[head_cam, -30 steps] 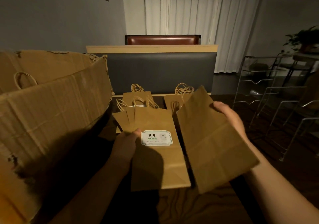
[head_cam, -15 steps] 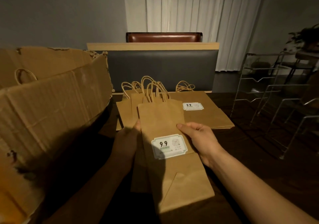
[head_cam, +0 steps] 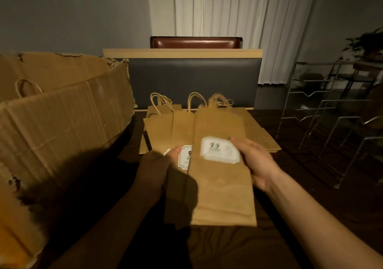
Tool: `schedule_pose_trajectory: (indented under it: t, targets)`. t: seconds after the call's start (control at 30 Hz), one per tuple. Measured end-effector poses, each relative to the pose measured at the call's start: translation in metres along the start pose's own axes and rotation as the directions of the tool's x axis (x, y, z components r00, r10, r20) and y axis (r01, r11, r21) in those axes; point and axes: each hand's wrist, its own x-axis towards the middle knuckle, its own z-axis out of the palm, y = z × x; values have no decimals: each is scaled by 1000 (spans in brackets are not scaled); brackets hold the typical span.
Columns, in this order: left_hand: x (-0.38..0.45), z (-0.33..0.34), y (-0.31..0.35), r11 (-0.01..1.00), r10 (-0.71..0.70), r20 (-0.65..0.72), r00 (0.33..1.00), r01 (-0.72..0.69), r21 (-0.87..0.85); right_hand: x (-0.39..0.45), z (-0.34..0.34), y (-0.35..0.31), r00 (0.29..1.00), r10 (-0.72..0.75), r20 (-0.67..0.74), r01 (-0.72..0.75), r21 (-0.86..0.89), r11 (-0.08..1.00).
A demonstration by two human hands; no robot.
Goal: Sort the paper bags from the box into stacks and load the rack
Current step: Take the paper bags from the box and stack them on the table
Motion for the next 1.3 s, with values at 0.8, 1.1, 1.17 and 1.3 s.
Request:
schedule_pose_trajectory:
  t: [0.8,1.1,1.17,1.3]
  targets:
    - [-20,5,22,907,389,142,910,-406,112,-34,30,-11,826,-422,374,522,-225,823]
    - [-4,3,-12,902,145,276,950,-241,358,-18,17,22,871,-362,332,468,-337,817]
    - [-2,3,-12,896,205,228,952,-276,348,-18,21,22,889,-331,316,439,-382,813]
    - [13,-2,3,893,340,108,934,-357,274,1,47,9,912,-352,212,411,-446,795]
